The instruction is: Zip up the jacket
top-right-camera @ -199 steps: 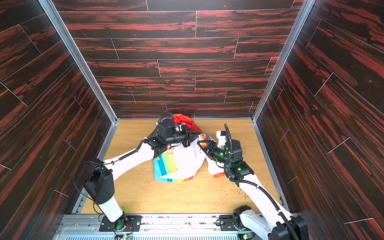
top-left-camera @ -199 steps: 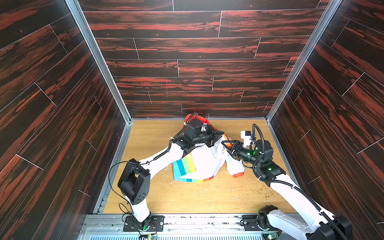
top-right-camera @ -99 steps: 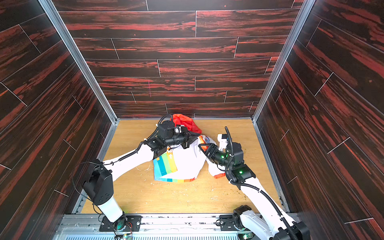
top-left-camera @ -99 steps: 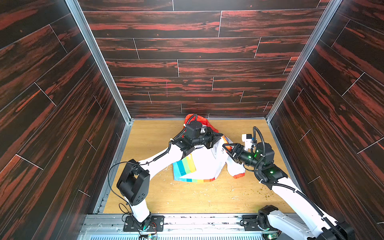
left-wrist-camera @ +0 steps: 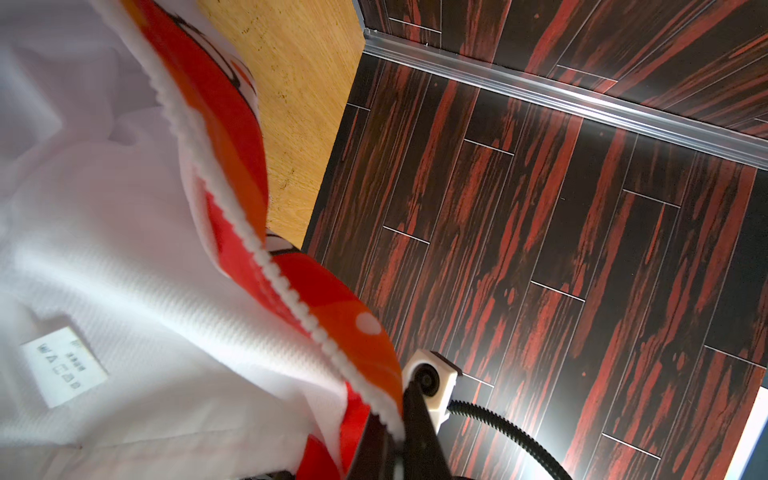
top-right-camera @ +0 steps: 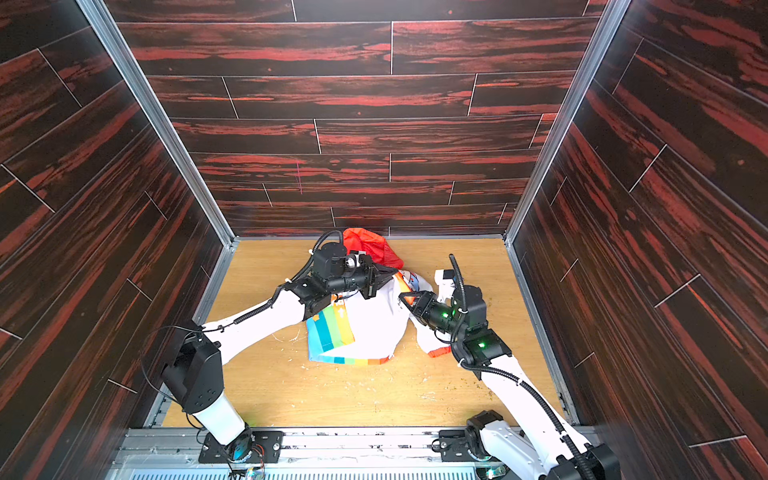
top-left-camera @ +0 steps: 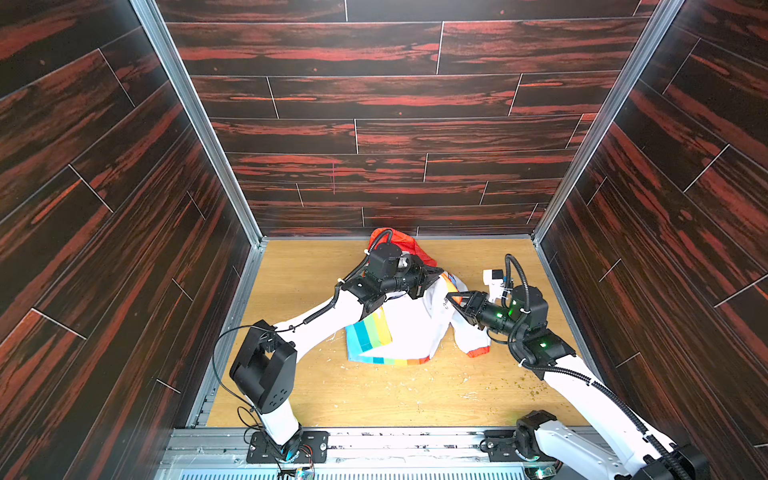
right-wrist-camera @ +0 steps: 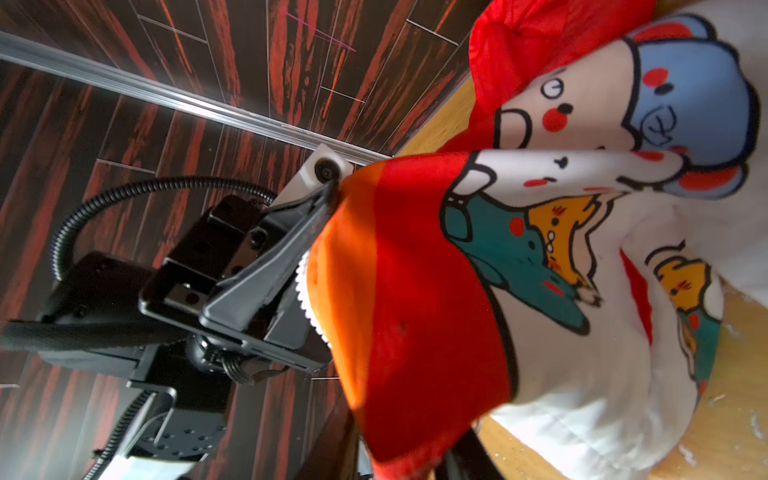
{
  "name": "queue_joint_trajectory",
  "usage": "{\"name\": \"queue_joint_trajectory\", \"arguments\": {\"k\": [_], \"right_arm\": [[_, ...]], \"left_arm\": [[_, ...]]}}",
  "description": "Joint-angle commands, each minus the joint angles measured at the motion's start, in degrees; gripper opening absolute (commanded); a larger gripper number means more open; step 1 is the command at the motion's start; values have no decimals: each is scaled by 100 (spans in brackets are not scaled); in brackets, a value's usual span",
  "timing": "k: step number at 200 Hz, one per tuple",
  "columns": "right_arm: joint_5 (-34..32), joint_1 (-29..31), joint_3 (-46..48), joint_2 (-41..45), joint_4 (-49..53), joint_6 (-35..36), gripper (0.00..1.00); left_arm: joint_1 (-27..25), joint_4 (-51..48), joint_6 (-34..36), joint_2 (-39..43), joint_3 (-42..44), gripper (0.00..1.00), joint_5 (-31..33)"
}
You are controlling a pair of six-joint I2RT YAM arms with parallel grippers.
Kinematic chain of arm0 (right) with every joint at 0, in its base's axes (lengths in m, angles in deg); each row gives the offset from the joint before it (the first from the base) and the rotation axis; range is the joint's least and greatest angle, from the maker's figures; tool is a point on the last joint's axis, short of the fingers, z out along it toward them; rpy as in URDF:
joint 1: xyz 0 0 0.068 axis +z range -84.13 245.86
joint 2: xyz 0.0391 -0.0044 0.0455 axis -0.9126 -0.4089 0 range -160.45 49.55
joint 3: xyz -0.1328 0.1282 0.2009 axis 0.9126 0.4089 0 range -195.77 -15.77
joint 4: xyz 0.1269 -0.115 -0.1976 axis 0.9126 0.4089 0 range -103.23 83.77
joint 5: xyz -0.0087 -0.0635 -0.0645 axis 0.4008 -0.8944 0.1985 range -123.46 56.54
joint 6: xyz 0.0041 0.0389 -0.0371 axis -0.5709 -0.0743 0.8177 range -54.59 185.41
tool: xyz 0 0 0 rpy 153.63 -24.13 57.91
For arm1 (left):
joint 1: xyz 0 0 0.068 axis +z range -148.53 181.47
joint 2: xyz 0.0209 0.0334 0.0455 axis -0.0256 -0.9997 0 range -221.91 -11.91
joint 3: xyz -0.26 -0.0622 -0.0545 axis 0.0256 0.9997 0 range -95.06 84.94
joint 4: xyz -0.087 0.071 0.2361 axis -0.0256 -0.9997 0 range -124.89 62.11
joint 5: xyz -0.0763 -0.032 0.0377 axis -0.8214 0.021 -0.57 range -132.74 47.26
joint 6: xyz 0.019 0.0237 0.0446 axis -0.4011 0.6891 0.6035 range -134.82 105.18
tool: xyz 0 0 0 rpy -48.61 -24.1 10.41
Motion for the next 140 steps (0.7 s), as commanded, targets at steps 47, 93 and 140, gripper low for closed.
{"name": "queue_joint_trajectory", "arguments": {"k": [47,93,140], "right_arm": [[76,-36,87,49,27,-73,16],[197,-33,51,-67,-79,-82,9],[308,-46,7,-197,-109,-31,1]], "left_arm": [[86,116,33,360,106,0,-24],[102,140,50,367,120,0,-58],[137,131,86,388,130,0,-70]]}}
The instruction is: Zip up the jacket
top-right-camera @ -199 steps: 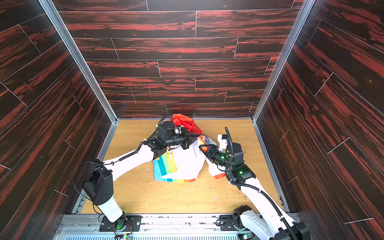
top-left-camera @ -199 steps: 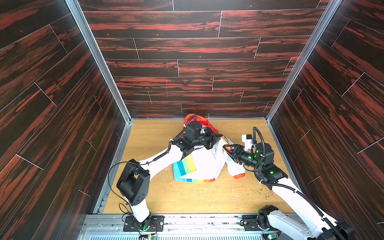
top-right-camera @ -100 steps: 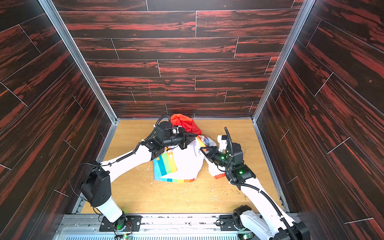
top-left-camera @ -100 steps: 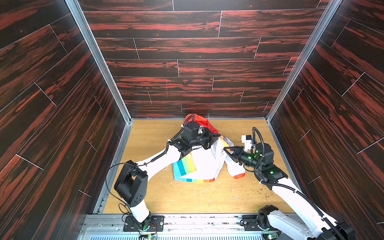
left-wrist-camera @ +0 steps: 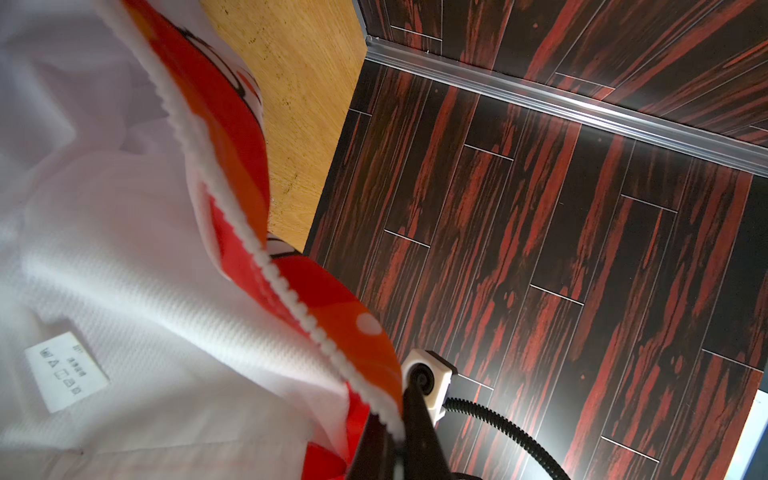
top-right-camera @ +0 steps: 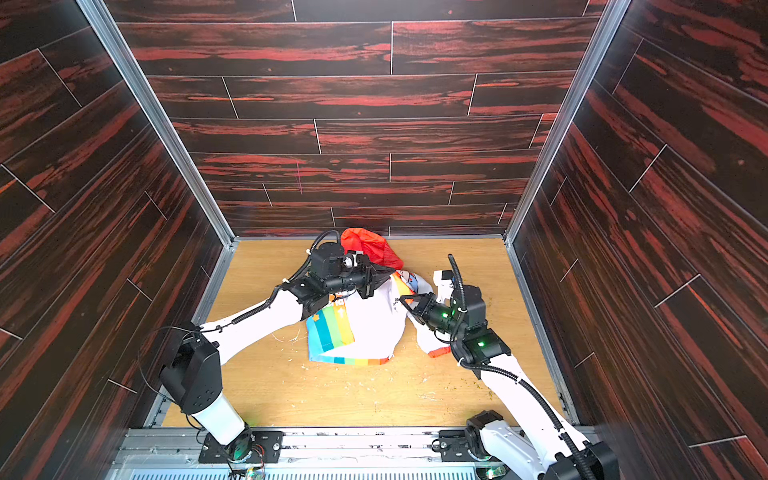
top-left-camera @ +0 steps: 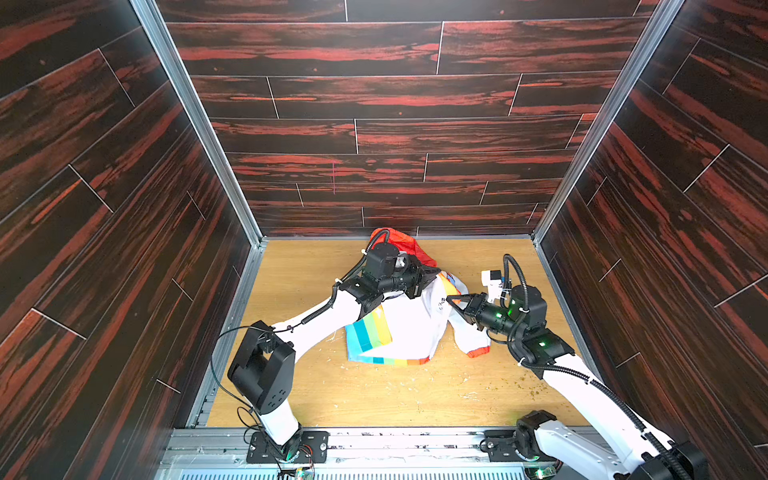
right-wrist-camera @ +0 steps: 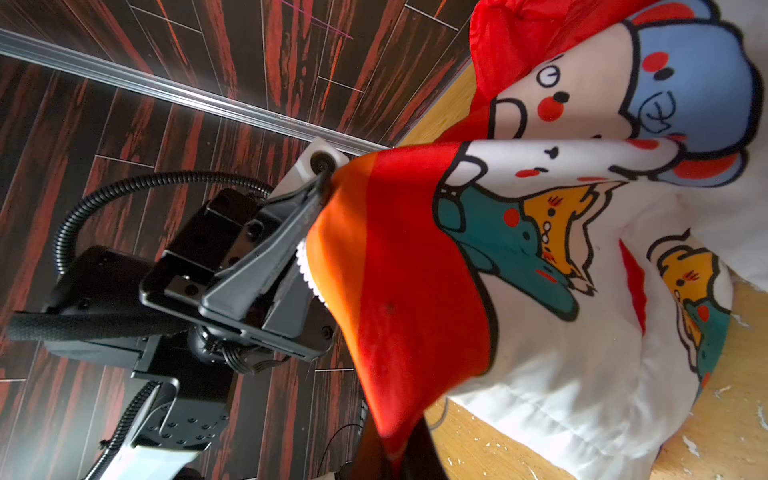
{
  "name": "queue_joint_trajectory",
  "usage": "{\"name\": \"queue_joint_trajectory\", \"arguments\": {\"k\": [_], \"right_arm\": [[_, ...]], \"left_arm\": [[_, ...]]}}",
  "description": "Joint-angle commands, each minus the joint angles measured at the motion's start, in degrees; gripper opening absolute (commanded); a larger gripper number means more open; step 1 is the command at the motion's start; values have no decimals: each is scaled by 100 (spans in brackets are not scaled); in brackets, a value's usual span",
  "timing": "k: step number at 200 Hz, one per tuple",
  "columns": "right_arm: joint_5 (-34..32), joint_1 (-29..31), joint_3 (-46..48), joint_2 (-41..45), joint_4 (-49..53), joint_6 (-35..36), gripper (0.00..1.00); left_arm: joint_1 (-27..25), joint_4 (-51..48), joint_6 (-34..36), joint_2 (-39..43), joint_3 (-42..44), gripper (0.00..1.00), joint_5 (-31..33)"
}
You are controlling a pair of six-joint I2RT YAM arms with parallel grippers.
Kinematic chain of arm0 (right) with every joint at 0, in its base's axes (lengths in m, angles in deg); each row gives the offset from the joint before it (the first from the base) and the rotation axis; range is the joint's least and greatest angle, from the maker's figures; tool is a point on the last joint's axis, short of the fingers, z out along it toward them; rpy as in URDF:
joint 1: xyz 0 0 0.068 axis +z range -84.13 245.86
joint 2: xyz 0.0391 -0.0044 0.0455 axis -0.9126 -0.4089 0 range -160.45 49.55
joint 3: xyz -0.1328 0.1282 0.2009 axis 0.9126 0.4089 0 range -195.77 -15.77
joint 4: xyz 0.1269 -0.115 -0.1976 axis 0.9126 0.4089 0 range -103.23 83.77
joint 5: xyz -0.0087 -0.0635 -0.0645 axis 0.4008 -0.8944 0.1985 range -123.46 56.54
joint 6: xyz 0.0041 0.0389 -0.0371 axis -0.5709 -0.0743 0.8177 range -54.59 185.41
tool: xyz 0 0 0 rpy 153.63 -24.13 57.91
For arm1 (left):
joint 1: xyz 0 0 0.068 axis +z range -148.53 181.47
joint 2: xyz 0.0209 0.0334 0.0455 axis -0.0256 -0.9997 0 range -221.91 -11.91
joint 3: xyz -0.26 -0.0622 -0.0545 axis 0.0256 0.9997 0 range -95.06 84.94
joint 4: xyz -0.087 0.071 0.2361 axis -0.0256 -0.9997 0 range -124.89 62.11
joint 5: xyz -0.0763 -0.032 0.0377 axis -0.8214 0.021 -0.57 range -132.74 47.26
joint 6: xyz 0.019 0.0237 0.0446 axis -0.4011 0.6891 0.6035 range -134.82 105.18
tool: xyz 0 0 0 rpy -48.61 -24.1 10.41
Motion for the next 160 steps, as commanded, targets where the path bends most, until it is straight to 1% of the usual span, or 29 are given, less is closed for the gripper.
{"name": "queue_joint_trajectory", "arguments": {"k": [1,7,13,39,54,63,80,98,107,122,133,140,160], "right_arm": [[129,-21,-4,-117,-88,9,0],[155,-22,-12,-148,-84,22,0],[175,-31,-21,-173,-86,34,0],[272,-73,-79,-320,-55,78,0],[245,-93,-122,-382,28,143,0],[170,-93,-119,-395,54,216,0],[237,-102,-54,-424,-81,411,0],[98,-110,-112,-426,328,667,0],[18,-119,-180,-420,582,833,0],[-6,-144,-267,-447,898,970,0],[132,-209,-343,-532,1116,1031,0],[277,-240,-330,-596,1122,1061,0],[376,-251,-166,-608,1022,1050,0]], "left_arm": [[56,133,66,351,80,0,-32],[64,123,88,351,75,0,-35],[74,95,110,360,70,4,-39],[121,-218,348,474,66,30,-9],[190,-615,631,640,127,38,96],[237,-977,837,797,188,40,188],[334,-1481,1138,1162,474,40,460],[421,-1906,1323,1589,911,40,726],[434,-2132,1398,1799,1131,38,873],[435,-2532,1417,2175,1579,31,1191],[430,-2467,1310,2424,2138,31,1351],[434,-2303,1185,2557,2498,33,1415],[388,-1591,787,2851,3494,45,1744]]}}
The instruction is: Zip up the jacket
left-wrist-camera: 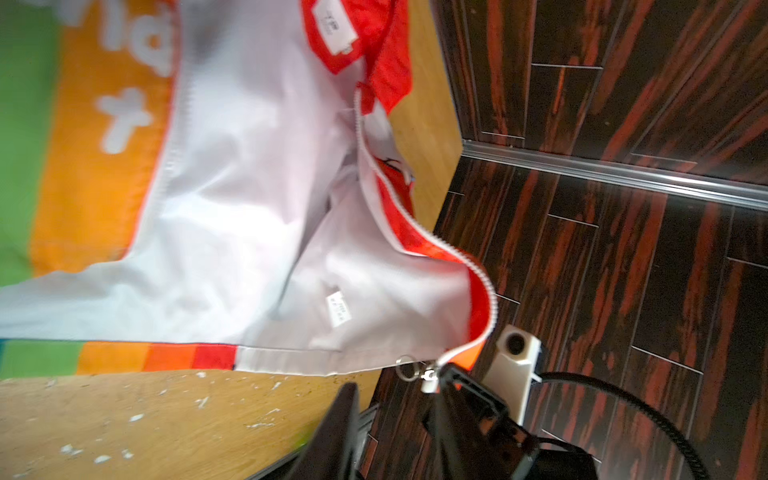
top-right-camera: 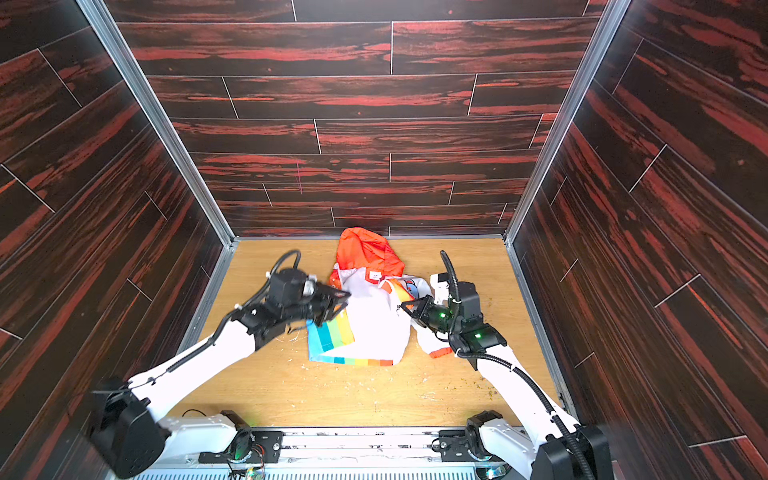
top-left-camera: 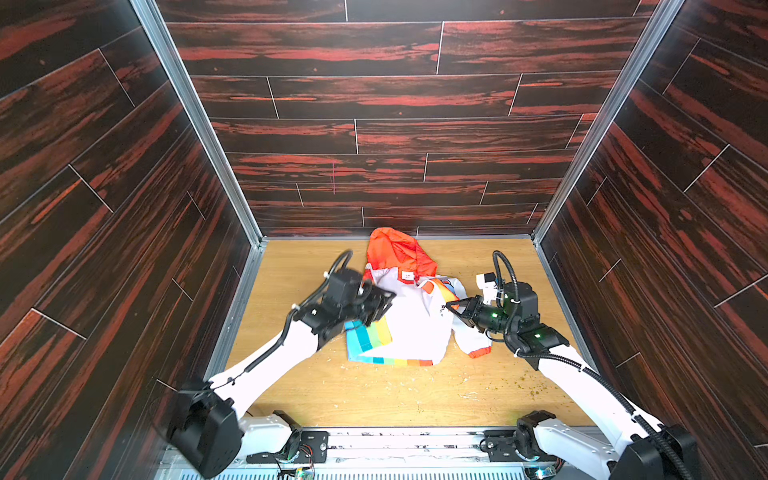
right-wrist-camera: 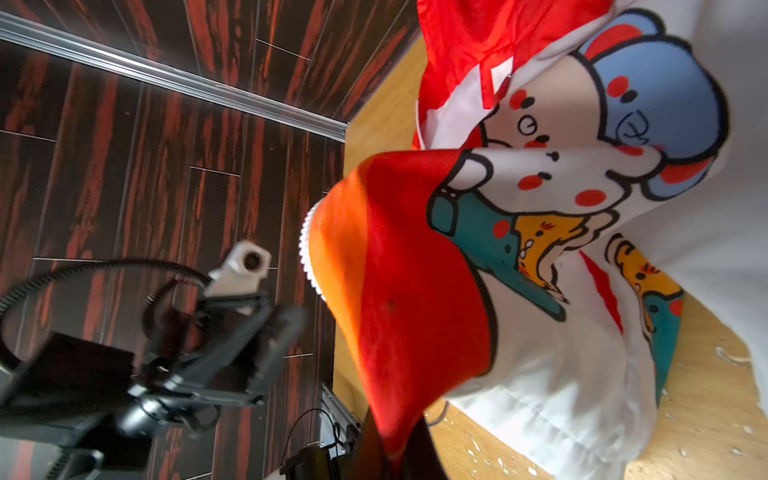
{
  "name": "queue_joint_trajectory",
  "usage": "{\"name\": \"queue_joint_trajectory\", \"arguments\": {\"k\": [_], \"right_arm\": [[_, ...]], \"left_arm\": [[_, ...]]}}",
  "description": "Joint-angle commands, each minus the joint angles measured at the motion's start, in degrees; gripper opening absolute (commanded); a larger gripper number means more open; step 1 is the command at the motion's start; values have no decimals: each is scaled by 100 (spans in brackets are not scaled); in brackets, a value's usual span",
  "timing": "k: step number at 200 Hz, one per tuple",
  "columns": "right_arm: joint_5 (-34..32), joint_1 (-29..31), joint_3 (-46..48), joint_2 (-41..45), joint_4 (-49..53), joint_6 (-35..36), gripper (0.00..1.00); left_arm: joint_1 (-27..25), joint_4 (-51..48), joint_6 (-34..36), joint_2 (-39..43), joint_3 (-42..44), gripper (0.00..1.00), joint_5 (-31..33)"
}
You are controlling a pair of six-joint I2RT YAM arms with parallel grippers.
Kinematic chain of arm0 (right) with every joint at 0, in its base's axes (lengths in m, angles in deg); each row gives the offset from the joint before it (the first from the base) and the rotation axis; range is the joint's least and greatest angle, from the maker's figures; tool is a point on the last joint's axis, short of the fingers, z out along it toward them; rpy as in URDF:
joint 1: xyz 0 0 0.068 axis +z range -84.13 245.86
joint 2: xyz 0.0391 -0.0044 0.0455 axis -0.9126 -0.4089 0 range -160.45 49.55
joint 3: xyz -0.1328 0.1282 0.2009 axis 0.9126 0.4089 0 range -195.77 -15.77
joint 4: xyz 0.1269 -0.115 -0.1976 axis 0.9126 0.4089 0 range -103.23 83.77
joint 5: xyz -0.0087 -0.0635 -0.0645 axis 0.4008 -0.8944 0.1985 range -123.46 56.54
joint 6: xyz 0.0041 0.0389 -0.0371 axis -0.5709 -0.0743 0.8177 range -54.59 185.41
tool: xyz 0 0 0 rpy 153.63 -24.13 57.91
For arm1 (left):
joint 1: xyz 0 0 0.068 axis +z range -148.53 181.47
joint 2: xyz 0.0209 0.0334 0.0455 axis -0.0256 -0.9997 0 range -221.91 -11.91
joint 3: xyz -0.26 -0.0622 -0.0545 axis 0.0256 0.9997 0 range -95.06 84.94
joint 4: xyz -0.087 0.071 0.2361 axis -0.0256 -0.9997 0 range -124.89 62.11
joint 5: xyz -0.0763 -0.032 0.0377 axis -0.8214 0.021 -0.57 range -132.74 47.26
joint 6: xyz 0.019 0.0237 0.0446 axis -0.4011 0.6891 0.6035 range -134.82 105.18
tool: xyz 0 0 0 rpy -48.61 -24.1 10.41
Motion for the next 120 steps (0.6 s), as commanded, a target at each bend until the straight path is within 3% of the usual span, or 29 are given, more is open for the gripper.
{"name": "queue_joint_trajectory", "arguments": {"k": [1,36,80,120], "right_arm": [[181,-43,26,-78,238,176,0],[51,-43,237,-49,247,61,0],[92,-43,362,-29,195,-45,0],[46,-43,366,-11,269,-45,0]], "left_arm": [[-59,309,-343,266,966,46,598],[-238,963,-599,39,1571,52,955],[-500,2721,-1532,-575,2362,55,1455],[-663,2898,-1683,-873,2398,60,1678]]}}
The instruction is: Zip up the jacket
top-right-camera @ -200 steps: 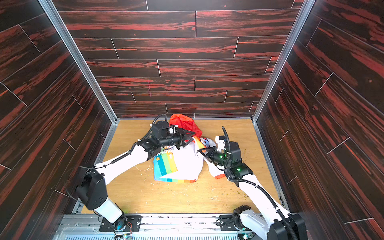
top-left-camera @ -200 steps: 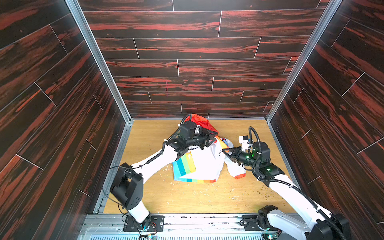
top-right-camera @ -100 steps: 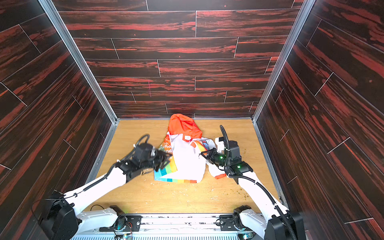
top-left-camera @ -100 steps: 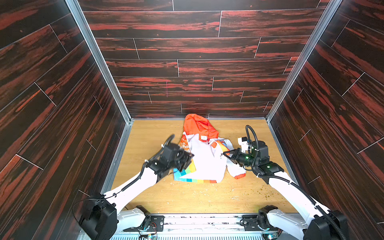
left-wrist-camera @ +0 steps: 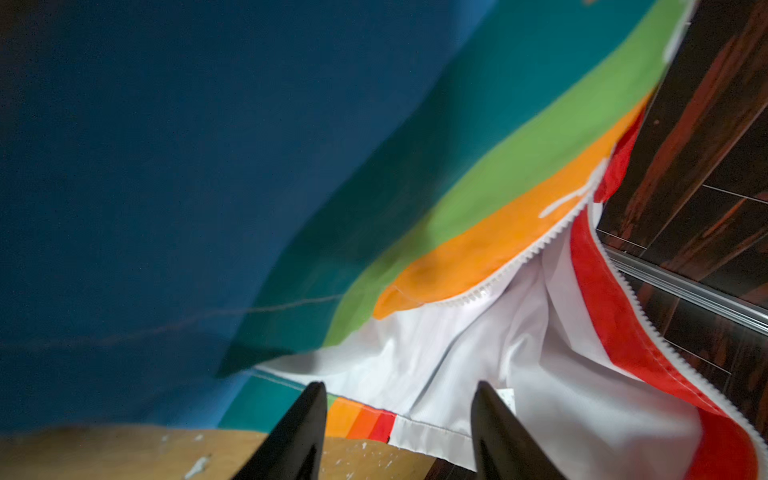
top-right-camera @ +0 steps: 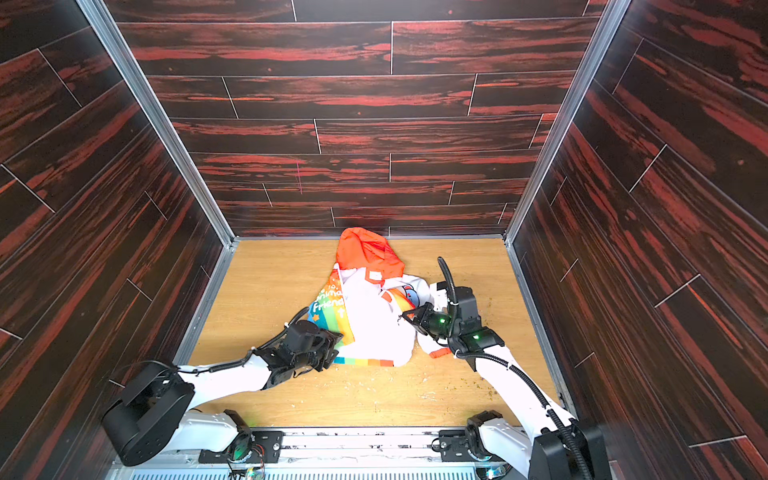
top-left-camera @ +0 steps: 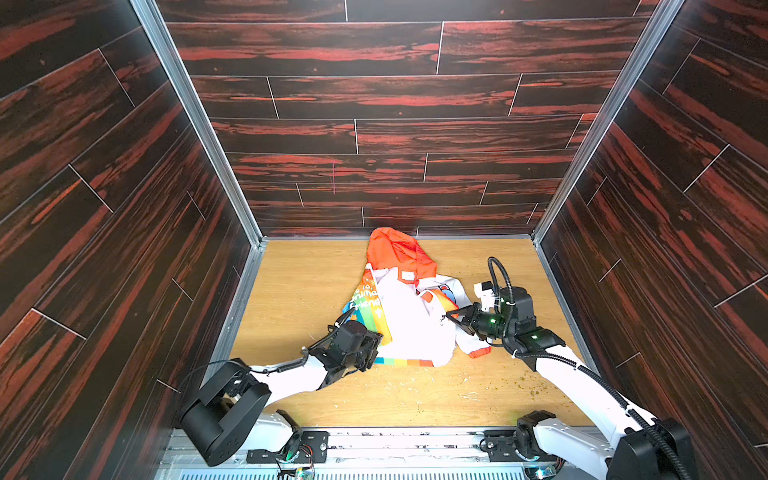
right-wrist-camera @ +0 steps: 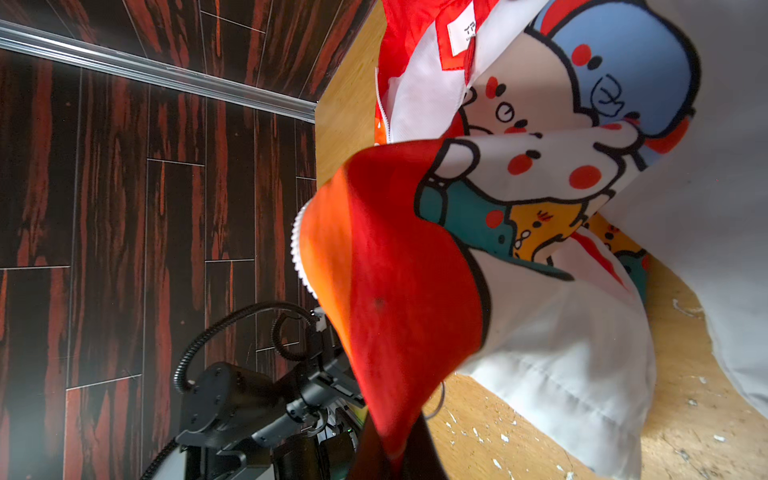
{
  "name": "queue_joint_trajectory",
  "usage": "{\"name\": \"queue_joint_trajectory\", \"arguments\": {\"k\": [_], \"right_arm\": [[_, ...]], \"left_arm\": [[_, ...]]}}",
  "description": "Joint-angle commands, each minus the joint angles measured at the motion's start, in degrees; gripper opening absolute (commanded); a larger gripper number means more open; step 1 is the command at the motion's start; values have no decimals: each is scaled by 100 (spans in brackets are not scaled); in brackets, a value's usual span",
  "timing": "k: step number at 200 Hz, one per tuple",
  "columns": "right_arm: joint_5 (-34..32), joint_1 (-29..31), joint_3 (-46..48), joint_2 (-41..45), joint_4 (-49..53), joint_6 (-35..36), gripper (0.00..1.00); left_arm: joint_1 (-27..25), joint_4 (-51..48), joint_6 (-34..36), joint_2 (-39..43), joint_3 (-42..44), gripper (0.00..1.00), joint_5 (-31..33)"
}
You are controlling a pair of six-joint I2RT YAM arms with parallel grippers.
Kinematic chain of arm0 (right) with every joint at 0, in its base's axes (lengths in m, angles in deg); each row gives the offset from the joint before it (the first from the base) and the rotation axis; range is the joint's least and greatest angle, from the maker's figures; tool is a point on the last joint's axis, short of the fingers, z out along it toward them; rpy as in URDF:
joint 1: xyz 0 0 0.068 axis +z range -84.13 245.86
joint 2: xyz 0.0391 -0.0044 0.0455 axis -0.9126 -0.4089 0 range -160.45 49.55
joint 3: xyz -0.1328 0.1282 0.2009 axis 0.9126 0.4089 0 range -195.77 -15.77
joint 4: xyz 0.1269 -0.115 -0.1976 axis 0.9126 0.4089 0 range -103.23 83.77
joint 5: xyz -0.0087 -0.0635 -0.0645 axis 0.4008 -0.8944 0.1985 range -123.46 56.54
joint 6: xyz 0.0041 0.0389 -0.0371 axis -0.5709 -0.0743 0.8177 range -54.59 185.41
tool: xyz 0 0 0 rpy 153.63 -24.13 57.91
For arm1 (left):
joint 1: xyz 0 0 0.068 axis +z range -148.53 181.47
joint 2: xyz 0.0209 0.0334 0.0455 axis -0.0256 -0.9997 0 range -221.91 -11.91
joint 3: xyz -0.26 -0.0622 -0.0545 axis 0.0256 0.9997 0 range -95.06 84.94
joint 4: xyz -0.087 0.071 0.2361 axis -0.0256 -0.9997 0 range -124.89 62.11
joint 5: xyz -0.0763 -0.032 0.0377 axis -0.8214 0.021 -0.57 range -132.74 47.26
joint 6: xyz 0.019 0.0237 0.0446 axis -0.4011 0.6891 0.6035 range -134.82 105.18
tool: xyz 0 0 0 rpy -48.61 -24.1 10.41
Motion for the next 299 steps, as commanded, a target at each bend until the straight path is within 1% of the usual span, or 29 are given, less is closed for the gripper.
{"name": "queue_joint_trajectory", "arguments": {"k": [1,39,58,70,122,140,165,195,226,238,263,281,299], "right_arm": [[-13,-15,80,29,99,-49,0],[21,-12,93,-25,73,-67,0],[31,-17,37,-56,103,-44,0],[30,-22,-20,-81,130,-19,0],[107,-23,-131,-170,114,-14,0],[143,-25,-135,-190,119,-23,0],[192,-30,-139,-196,155,-14,0],[224,-32,-181,-179,224,11,0],[232,-31,-245,-204,306,51,0],[250,-28,-249,-214,306,55,0],[266,-27,-245,-229,300,47,0],[285,-32,-241,-260,295,39,0],[309,-33,-241,-283,277,30,0]], "left_arm": [[-76,531,-276,-104,-22,60,340],[-103,774,-456,-312,128,61,583],[-109,1151,-600,-539,238,61,524],[-132,1222,-614,-654,207,61,470],[-148,1143,-472,-776,211,61,652],[-83,1275,-297,-851,233,60,707],[65,1329,92,-887,122,57,736],[241,1083,593,-921,-250,54,678],[340,1119,830,-992,-465,43,615],[367,1141,865,-1046,-522,41,543],[364,1300,893,-1282,-677,42,240],[316,1613,826,-1525,-693,47,119],[239,2012,745,-1720,-645,49,89]]}}
